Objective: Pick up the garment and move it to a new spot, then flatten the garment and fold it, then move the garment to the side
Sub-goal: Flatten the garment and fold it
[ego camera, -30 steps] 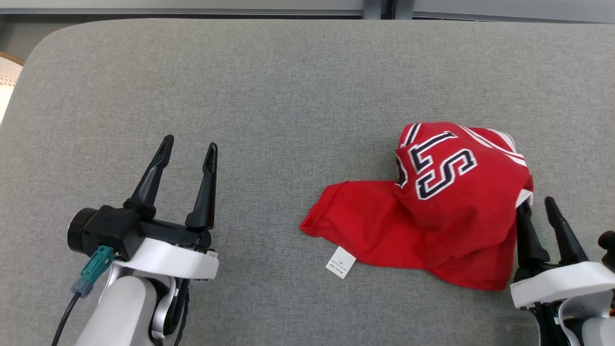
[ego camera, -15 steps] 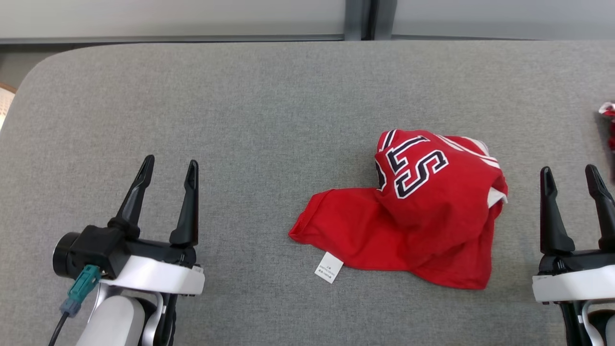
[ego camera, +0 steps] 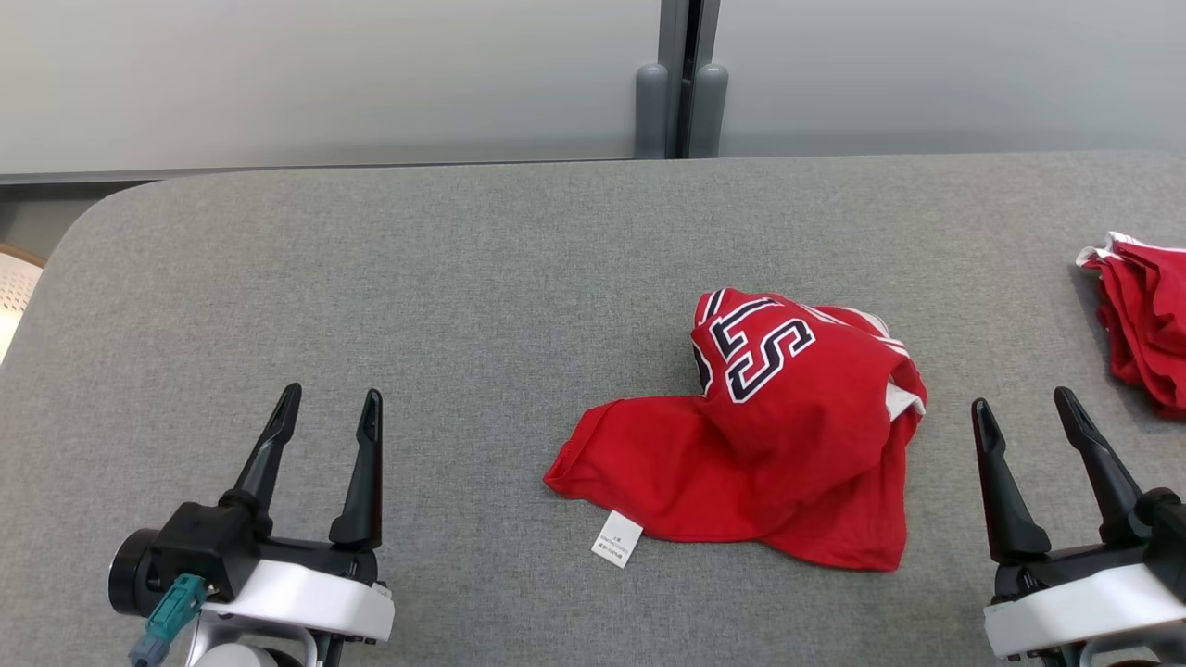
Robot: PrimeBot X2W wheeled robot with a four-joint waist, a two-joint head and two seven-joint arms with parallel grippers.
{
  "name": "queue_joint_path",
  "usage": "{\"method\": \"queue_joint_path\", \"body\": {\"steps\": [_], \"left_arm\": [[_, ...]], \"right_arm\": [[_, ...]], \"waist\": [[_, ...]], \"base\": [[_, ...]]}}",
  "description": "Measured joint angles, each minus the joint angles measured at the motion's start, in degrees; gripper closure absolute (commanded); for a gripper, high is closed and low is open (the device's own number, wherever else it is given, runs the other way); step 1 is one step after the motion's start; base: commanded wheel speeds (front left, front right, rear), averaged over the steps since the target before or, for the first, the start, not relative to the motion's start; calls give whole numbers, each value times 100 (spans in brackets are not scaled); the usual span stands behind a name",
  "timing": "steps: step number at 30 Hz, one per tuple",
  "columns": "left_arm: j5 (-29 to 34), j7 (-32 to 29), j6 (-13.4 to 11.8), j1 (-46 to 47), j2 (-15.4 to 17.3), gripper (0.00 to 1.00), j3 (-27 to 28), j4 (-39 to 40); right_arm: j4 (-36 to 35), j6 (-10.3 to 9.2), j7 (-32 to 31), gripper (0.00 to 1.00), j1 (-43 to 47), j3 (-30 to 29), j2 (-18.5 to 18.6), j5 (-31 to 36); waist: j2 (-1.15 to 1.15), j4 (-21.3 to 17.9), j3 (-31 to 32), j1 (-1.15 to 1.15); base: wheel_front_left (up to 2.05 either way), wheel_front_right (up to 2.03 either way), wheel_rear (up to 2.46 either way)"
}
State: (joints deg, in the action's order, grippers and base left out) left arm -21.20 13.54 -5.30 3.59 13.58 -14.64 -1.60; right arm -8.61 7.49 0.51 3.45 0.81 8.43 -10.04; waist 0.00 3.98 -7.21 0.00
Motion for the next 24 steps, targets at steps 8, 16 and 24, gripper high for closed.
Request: {"method": "queue_joint_path", "body": {"steps": [8,16,24], "left_arm": [[0,-118,-32,-82,36,0,-81,148],[15,-280,-8,-48,35,0,-280,181],[127,-844,656,596,-258,0,-1269,-234]], "right_arm": [[-1,0,-2,0,7,12,-11,-45],[47,0,-1,0,1,-12,-38,-73],[45,0,-2,0,-176,47,-77,-102]], "waist": [[0,-12,43,0],[0,11,-2,0],[0,-15,-259,0]], "base": [[0,0,0],[0,0,0],[0,0,0]]}}
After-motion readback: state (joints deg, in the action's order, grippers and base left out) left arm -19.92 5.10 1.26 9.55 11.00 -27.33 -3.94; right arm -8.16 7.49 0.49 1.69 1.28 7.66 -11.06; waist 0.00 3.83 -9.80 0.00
